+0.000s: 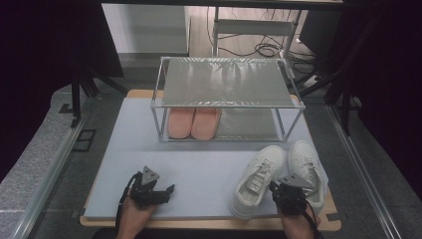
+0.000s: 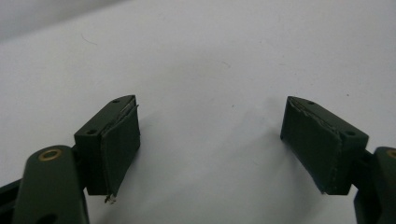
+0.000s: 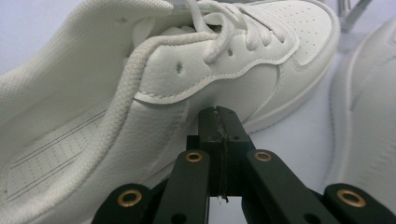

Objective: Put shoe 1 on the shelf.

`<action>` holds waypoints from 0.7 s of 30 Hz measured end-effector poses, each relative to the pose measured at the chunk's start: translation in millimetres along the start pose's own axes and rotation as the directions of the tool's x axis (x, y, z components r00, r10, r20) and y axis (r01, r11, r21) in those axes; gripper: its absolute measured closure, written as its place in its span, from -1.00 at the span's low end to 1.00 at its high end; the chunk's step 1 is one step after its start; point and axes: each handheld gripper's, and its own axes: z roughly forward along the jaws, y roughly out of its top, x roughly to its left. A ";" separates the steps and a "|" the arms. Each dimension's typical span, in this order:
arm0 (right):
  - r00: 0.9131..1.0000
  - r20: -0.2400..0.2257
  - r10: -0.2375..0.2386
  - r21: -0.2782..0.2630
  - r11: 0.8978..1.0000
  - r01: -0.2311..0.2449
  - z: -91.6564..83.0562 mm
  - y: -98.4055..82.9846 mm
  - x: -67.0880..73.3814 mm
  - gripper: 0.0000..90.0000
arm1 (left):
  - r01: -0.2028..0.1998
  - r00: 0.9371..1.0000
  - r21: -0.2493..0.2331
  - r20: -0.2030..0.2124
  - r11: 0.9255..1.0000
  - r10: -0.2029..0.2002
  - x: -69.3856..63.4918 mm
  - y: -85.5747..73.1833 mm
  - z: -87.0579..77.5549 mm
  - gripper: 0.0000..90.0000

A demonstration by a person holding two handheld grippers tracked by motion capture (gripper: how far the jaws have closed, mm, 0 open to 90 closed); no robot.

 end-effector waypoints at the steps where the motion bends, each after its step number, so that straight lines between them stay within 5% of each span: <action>1: 1.000 -0.004 -0.001 -0.003 1.000 0.001 1.4 0.6 1.5 0.99 | 0.000 1.000 0.000 0.000 1.000 0.000 0.0 0.0 0.0 -0.56; 21: 0.987 -0.152 -0.053 -0.029 0.998 0.049 23.9 15.8 29.0 0.99 | -0.001 1.000 0.000 0.000 1.000 0.001 0.1 0.0 -0.1 -0.56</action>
